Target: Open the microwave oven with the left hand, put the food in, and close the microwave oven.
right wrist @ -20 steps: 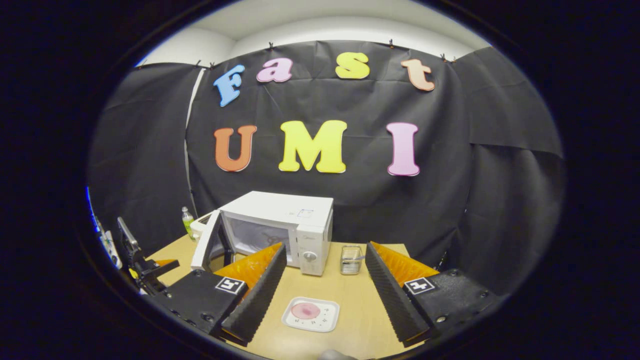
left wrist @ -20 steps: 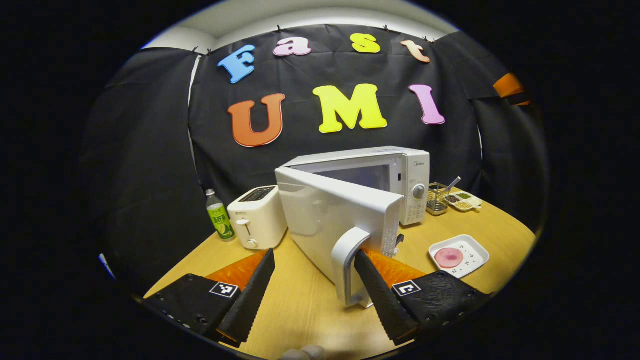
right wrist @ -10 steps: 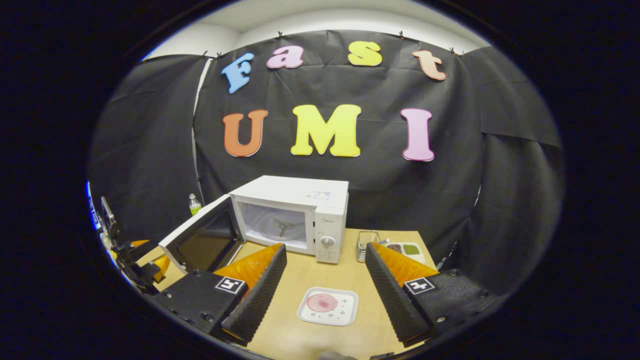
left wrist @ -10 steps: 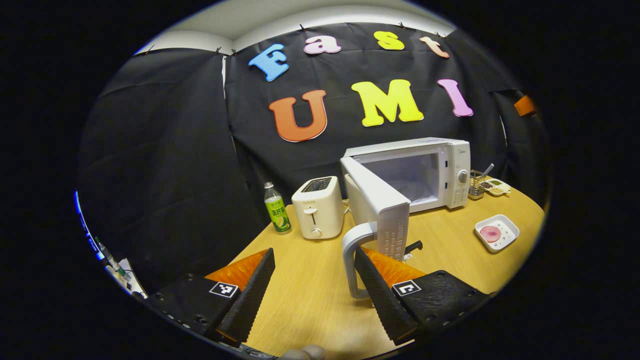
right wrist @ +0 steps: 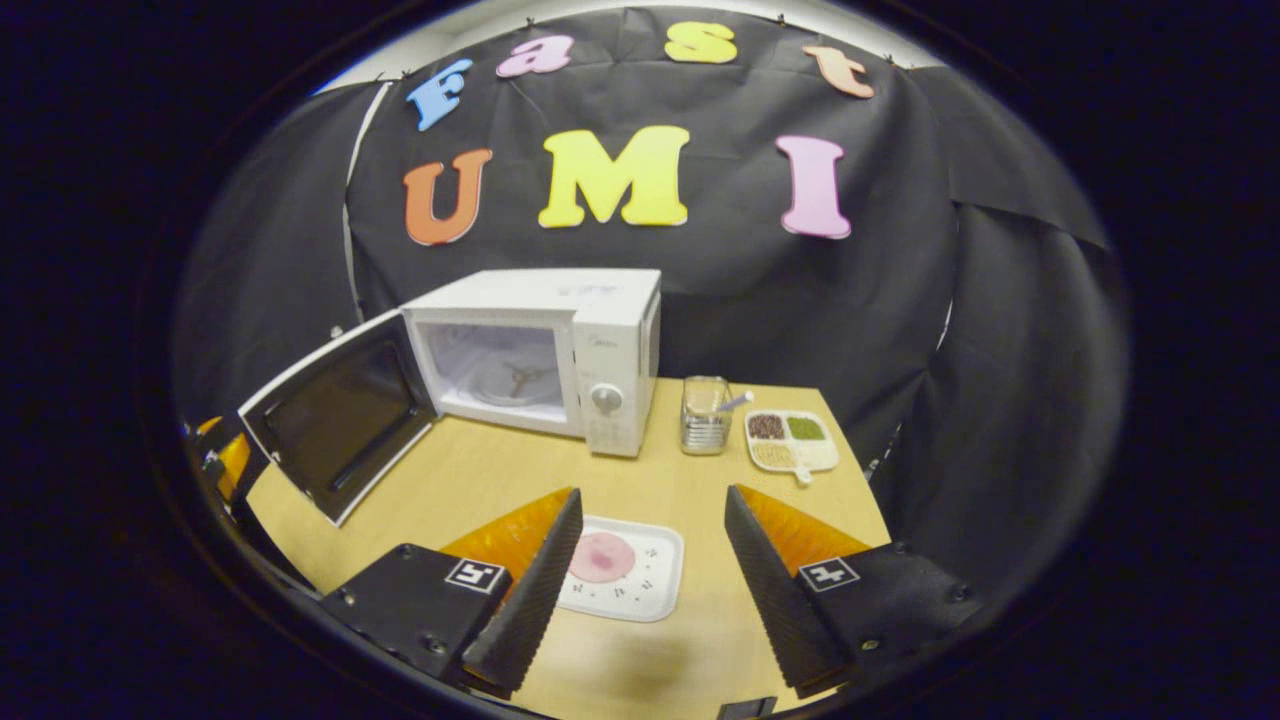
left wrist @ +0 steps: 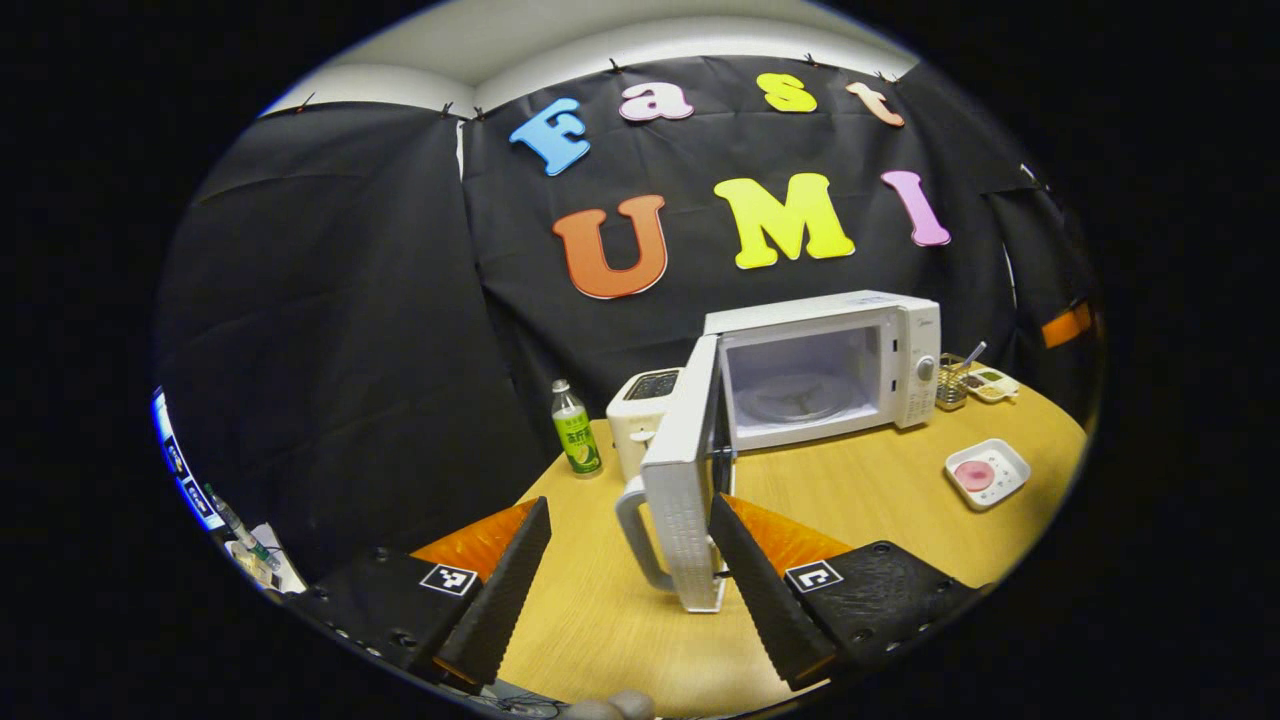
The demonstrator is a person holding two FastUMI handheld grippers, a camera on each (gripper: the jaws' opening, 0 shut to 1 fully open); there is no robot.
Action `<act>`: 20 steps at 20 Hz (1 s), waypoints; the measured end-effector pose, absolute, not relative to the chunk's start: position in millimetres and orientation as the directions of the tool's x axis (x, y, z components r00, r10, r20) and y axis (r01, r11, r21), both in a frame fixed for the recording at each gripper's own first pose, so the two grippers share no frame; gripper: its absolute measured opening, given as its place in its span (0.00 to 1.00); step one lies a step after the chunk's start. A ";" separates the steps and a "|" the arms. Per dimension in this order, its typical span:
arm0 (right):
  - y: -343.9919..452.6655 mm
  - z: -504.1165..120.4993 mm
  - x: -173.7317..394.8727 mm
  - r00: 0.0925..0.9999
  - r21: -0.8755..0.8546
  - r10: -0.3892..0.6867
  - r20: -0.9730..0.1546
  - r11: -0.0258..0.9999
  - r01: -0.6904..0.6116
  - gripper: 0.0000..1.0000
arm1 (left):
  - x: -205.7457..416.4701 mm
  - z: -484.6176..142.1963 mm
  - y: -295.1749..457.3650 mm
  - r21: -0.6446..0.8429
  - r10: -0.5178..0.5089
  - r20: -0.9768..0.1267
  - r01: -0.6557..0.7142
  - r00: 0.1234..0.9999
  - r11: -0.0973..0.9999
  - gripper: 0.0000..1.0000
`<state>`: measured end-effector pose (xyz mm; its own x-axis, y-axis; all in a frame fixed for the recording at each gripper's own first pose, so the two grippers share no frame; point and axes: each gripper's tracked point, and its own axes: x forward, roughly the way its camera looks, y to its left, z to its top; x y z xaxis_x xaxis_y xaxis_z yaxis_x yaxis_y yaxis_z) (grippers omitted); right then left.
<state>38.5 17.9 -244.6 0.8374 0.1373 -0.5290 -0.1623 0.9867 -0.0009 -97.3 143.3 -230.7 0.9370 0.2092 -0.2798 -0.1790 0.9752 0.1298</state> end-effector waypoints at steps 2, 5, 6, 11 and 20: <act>10.2 -287.9 43.0 0.770 0.059 0.162 -0.617 0.985 -0.160 0.82 | -91.9 -213.7 114.3 0.095 0.161 -0.266 -0.140 0.950 0.985 0.96; 5.1 -349.0 46.1 0.661 0.126 0.194 -0.725 0.981 -0.149 0.63 | -76.8 -190.8 74.9 0.060 0.096 -0.241 -0.084 0.966 0.995 0.96; 7.2 -362.6 50.2 0.628 0.154 0.212 -0.748 0.977 -0.146 0.60 | -70.8 -183.4 64.2 0.051 0.076 -0.232 -0.066 0.970 0.997 0.96; 9.1 -409.1 58.4 0.479 0.208 0.251 -0.841 0.968 -0.142 0.51 | -50.7 -165.1 36.1 0.051 0.050 -0.205 -0.040 0.977 0.998 0.96; 9.1 -429.7 59.8 0.359 0.189 0.202 -0.911 0.979 -0.071 0.15 | -37.2 -172.2 48.4 0.036 0.081 -0.222 -0.074 0.972 0.997 0.96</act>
<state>59.8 9.1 -429.7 0.3585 0.2019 -0.9114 -0.0710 0.9794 0.1890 -37.2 48.4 -172.2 0.9716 0.0807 -0.2225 -0.0744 0.9966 0.0364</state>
